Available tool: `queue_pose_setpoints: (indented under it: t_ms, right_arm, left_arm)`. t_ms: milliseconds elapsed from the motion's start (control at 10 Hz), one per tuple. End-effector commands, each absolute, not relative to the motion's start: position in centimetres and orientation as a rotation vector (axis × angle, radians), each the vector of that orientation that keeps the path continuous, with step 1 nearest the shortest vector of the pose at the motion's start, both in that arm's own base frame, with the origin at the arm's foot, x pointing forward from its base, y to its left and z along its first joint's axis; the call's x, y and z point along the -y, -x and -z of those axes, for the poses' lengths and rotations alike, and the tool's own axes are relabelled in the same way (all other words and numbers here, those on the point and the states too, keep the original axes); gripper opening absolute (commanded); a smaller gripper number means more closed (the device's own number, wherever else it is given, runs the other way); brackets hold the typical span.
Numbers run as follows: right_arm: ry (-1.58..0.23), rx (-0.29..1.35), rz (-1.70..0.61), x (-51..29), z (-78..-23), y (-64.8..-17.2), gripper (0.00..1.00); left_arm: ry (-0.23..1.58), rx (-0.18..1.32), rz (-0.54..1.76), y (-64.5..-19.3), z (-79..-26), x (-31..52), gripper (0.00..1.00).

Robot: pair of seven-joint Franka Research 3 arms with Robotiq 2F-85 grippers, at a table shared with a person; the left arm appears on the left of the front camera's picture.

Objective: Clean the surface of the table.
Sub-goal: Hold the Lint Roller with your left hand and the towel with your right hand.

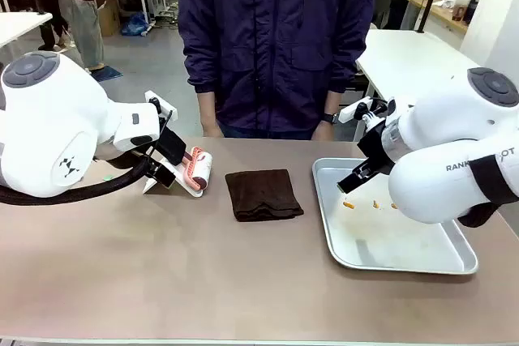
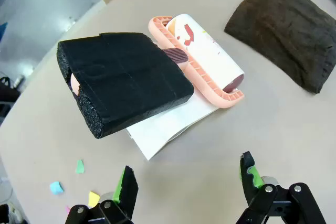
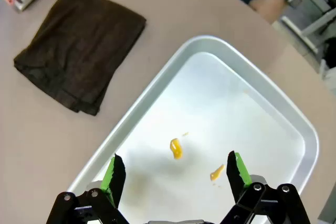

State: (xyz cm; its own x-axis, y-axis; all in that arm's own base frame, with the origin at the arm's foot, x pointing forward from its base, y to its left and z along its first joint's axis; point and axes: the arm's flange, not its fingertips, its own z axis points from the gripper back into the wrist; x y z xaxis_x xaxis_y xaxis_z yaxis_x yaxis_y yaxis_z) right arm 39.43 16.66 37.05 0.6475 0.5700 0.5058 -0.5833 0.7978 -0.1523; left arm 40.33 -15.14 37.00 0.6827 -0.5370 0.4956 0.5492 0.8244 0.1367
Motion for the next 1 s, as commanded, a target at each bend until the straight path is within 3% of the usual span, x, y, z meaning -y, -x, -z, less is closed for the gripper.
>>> queue_pose_setpoints:
  t_ms: [0, 900]
  right_arm:
    - [-0.025, 0.567, -0.656, -16.66, -37.06, -39.44, 1.0]
    - [-0.025, 0.567, -0.656, -16.66, -37.06, -39.44, 1.0]
  left_arm:
    - [0.024, 0.548, 0.609, -40.33, -37.01, 15.14, 1.0]
    - [0.024, 0.548, 0.609, -40.33, -37.01, 15.14, 1.0]
